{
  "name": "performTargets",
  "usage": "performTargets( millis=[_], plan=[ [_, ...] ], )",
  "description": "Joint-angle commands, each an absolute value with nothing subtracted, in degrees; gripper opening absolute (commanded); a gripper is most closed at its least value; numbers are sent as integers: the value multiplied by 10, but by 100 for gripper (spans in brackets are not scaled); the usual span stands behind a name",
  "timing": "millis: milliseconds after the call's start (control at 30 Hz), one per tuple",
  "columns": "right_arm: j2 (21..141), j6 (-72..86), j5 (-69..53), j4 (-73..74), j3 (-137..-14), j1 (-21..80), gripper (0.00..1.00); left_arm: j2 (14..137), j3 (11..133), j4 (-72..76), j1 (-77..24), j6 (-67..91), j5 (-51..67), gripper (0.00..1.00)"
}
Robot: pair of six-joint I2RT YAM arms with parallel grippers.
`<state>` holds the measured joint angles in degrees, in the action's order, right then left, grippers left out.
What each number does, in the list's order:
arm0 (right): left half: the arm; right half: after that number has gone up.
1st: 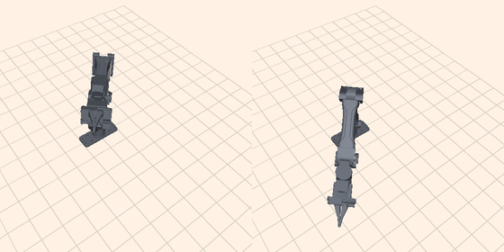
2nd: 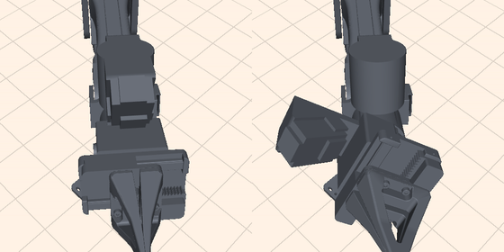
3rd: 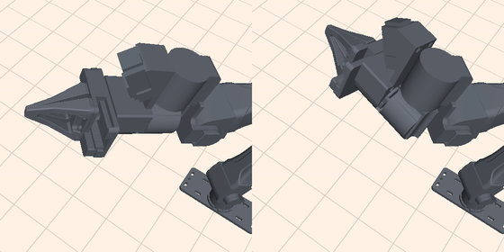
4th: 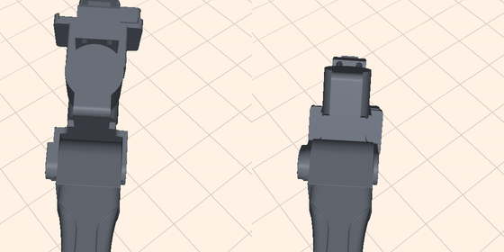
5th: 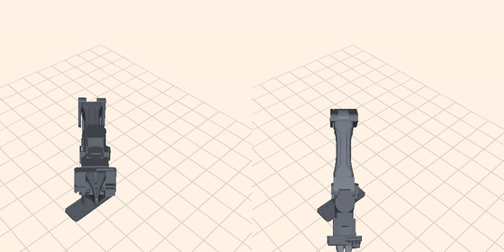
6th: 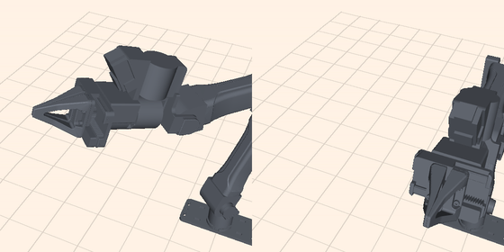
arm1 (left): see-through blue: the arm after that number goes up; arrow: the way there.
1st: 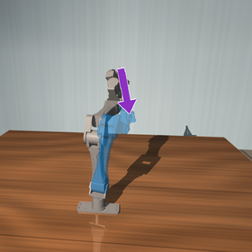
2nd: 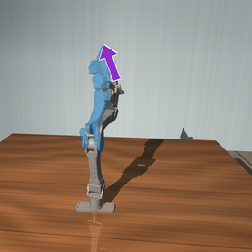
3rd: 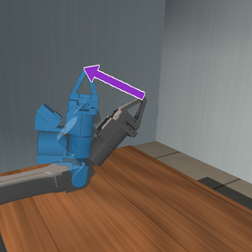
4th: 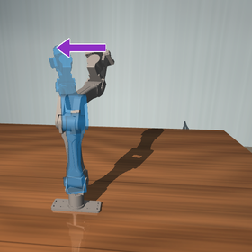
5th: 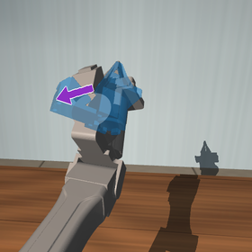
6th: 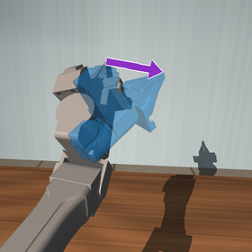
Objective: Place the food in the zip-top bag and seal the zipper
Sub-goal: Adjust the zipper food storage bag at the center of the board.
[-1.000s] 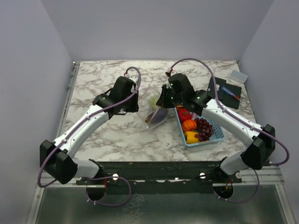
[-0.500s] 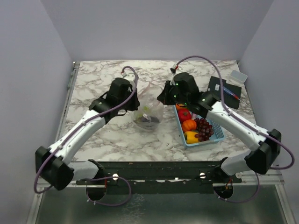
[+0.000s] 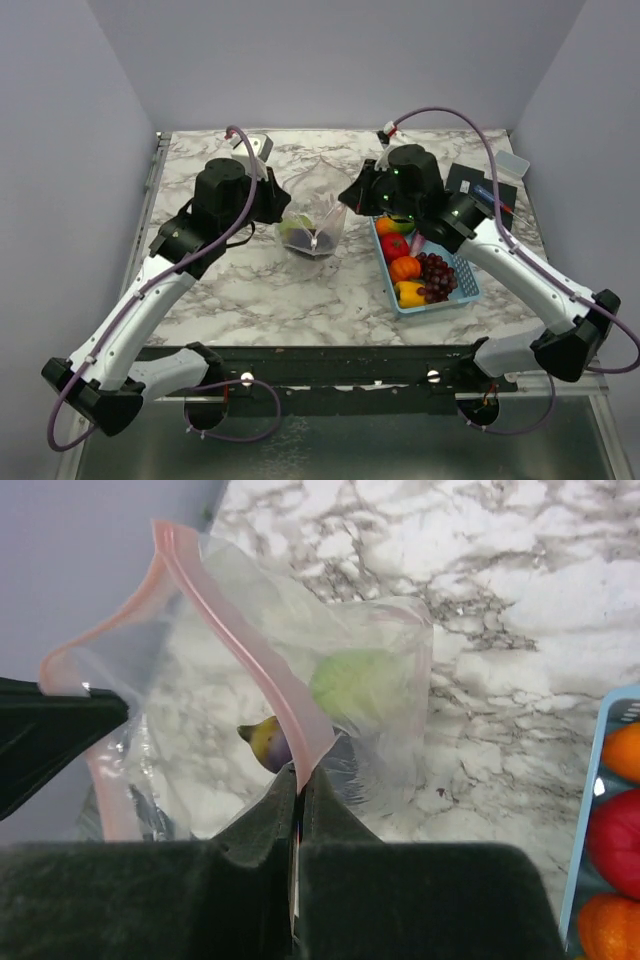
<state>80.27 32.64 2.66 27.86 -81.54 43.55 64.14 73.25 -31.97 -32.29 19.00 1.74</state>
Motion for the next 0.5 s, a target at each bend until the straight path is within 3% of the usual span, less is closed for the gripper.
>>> performTargets(
  millis=[0, 200, 333, 467],
  plan=[
    [788, 320, 64, 262, -791, 438, 1, 673, 669, -324, -320, 181, -21, 0],
    [846, 331, 37, 261, -757, 439, 0, 732, 609, -306, -319, 196, 8, 0],
    [833, 324, 37, 276, -781, 439, 1, 675, 652, -304, -319, 190, 41, 0],
    [803, 314, 57, 283, -813, 439, 0, 630, 688, -307, -319, 185, -2, 0]
  ],
)
